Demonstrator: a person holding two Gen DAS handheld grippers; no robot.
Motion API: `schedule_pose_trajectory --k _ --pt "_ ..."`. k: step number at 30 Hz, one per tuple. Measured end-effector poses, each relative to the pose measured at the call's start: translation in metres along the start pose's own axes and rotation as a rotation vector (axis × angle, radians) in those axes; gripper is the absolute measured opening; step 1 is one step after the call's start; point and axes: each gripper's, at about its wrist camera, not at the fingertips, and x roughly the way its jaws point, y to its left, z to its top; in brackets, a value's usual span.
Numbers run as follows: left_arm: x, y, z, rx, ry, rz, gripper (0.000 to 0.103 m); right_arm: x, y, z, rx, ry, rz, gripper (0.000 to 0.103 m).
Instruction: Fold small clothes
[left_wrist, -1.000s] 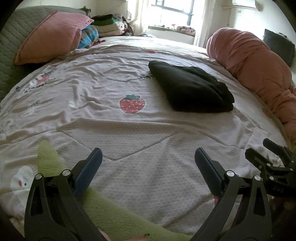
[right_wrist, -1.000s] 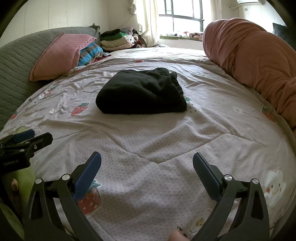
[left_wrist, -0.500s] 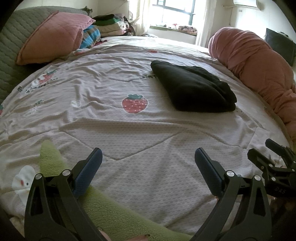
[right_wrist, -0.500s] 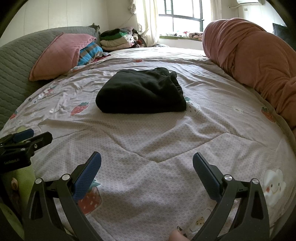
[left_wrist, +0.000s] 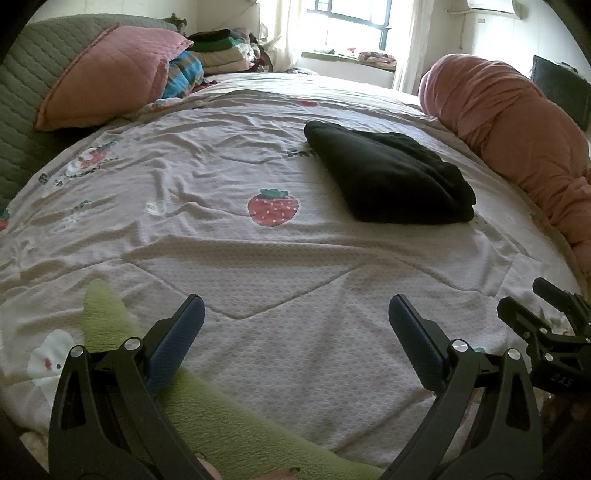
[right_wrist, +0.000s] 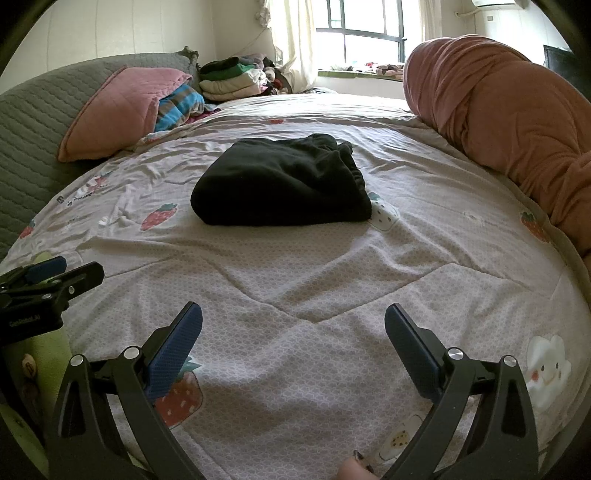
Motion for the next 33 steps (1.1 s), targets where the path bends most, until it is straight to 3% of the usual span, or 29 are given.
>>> schedule_pose_trajectory --k 12,16,19,22,24,26,27,30,32,33 --pt "0.003 0.002 -0.001 0.006 0.013 0.021 0.094 -0.003 -0.010 -0.004 0.049 0.000 -0.036 0.098" --pt "0.003 0.006 -0.001 -0.009 0.007 0.040 0.094 -0.007 -0.039 -0.005 0.149 0.003 -0.108 0.098" --pt "0.003 0.020 0.005 -0.072 0.022 0.002 0.094 -0.021 -0.074 -0.007 0.235 -0.011 -0.199 0.098" --pt "0.005 0.054 0.023 -0.158 0.032 0.000 0.094 -0.050 -0.130 -0.015 0.336 -0.044 -0.366 0.098" --pt "0.011 0.092 0.042 -0.220 0.035 0.041 0.094 -0.073 -0.179 -0.026 0.432 -0.064 -0.497 0.098" --pt "0.015 0.142 0.059 -0.286 0.021 0.145 0.094 -0.098 -0.232 -0.043 0.553 -0.070 -0.640 0.098" --pt "0.016 0.163 0.065 -0.299 0.015 0.188 0.094 -0.118 -0.269 -0.060 0.637 -0.078 -0.770 0.098" --pt "0.026 0.240 0.081 -0.348 0.017 0.380 0.094 -0.150 -0.334 -0.099 0.759 -0.048 -1.028 0.098" --pt "0.033 0.296 0.085 -0.397 0.034 0.493 0.094 -0.165 -0.375 -0.131 0.851 0.026 -1.149 0.098" --pt "0.036 0.312 0.086 -0.410 0.044 0.515 0.094 -0.169 -0.388 -0.144 0.907 0.048 -1.164 0.098"
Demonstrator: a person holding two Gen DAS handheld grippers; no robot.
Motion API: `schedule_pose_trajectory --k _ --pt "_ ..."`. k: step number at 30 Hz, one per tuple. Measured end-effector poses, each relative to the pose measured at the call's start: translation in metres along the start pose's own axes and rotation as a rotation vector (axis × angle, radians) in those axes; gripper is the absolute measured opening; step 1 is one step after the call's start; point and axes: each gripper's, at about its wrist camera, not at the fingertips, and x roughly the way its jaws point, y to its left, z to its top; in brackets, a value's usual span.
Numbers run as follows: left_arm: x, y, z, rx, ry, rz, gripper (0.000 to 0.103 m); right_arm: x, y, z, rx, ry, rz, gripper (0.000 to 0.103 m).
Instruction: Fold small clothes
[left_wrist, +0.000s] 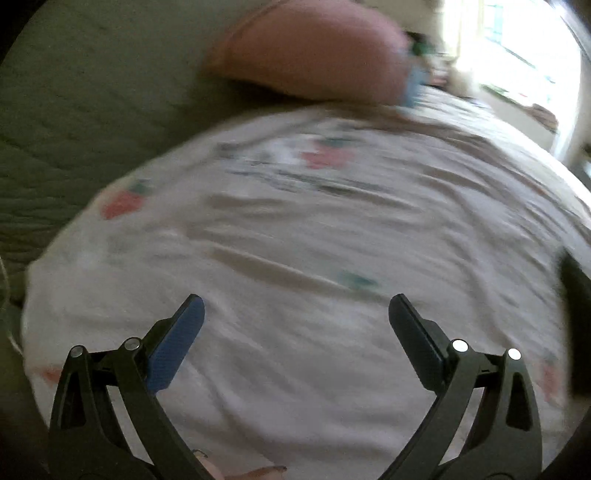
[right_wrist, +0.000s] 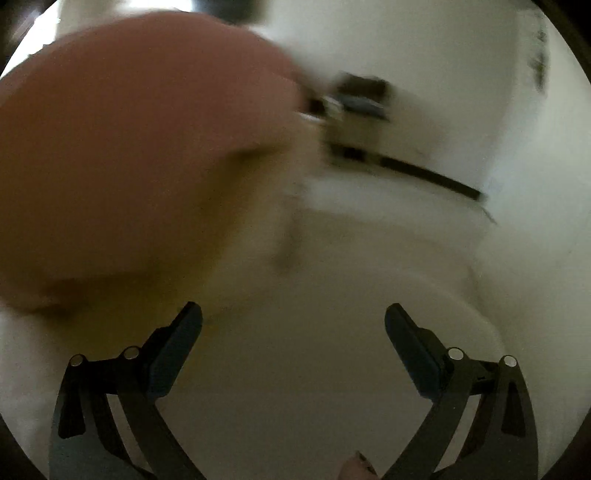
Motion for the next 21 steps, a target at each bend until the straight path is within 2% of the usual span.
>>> schedule_pose_trajectory --k 2,5,7,8,9,12,21 --pt "0.028 0.026 0.017 -0.012 0.044 0.062 0.094 0.028 -0.025 -0.003 0.096 0.103 -0.028 0.098" --pt "0.066 0.055 0.037 -0.045 0.087 0.099 0.094 0.051 -0.046 -0.018 0.182 0.182 -0.072 0.099" --pt "0.089 0.067 0.041 -0.049 0.099 0.127 0.094 0.049 -0.051 -0.022 0.198 0.175 -0.055 0.099" --pt "0.104 0.072 0.039 -0.026 0.134 0.168 0.094 0.048 -0.050 -0.023 0.185 0.178 -0.070 0.099" --pt "0.114 0.073 0.033 -0.005 0.162 0.170 0.095 0.045 -0.048 -0.024 0.176 0.171 -0.082 0.099" --pt "0.112 0.080 0.030 -0.030 0.126 0.132 0.095 0.046 -0.055 -0.024 0.208 0.176 -0.044 0.099" --pt "0.112 0.079 0.031 -0.021 0.133 0.144 0.095 0.045 -0.046 -0.015 0.200 0.179 -0.051 0.099"
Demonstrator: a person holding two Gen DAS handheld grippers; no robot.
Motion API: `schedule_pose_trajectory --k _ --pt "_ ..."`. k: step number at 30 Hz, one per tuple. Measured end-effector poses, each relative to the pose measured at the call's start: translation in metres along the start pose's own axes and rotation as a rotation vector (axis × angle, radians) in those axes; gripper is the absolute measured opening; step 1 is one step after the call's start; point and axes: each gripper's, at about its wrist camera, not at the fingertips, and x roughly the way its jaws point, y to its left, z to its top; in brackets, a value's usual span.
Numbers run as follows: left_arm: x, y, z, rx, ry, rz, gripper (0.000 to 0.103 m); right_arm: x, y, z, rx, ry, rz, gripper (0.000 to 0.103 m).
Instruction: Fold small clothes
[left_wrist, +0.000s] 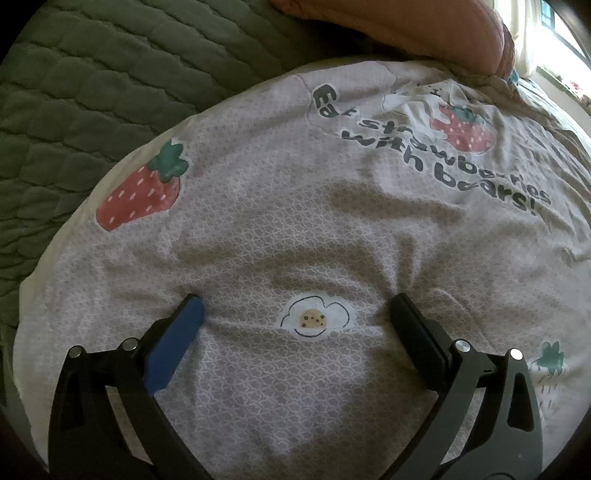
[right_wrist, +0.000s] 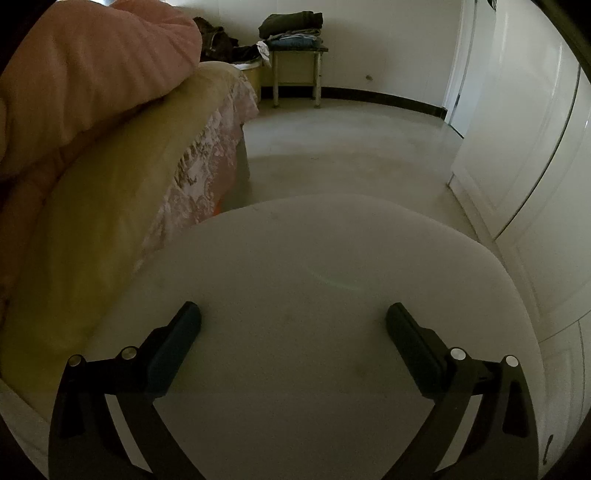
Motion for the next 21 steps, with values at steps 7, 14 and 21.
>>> schedule_pose_trajectory --k 7,14,21 --pt "-0.0008 -0.0012 -0.0014 0.001 0.001 0.001 0.095 0.0029 0.0016 0.0018 0.002 0.001 0.002 0.099" --pt "-0.0003 0.0009 -0.0007 0.001 0.000 0.001 0.095 0.0030 0.0019 0.0013 0.001 0.001 0.001 0.099" --pt "0.0004 0.0003 -0.0009 0.001 -0.001 0.001 0.095 0.0030 0.0021 0.0013 0.001 0.001 0.000 0.099"
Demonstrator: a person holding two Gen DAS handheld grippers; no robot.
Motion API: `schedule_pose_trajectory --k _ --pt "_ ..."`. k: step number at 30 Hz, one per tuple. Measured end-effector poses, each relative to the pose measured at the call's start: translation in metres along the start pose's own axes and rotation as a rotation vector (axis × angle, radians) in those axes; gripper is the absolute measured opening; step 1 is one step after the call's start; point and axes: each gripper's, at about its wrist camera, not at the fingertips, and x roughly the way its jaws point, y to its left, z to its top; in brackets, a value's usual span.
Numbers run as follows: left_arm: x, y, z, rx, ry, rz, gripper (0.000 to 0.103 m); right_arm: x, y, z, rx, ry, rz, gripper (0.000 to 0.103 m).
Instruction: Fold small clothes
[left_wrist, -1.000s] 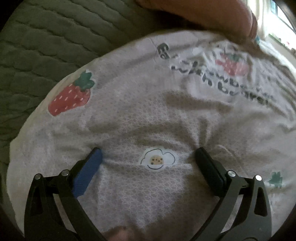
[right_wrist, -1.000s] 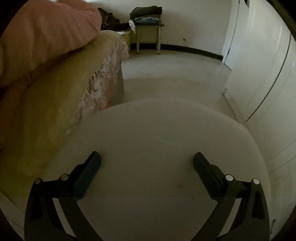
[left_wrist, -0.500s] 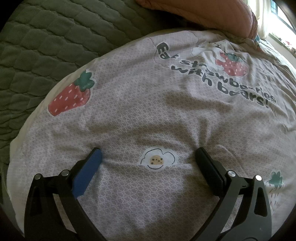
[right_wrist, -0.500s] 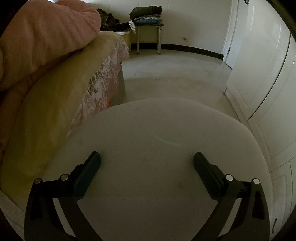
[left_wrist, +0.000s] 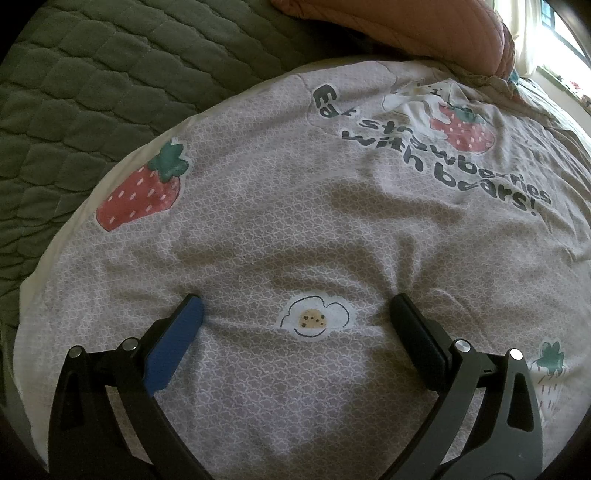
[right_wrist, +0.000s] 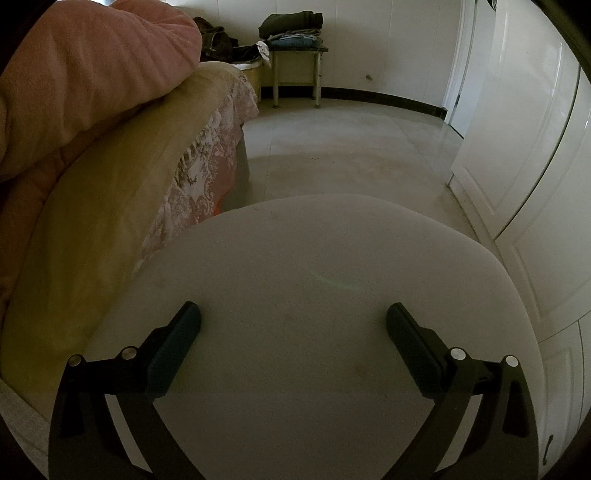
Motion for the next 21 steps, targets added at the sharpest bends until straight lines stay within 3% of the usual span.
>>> schedule_pose_trajectory --k 21 --pt "-0.0009 0.0012 -0.0005 0.000 0.001 0.000 0.095 0.0007 0.0002 0.0005 0.000 0.000 0.000 0.099"
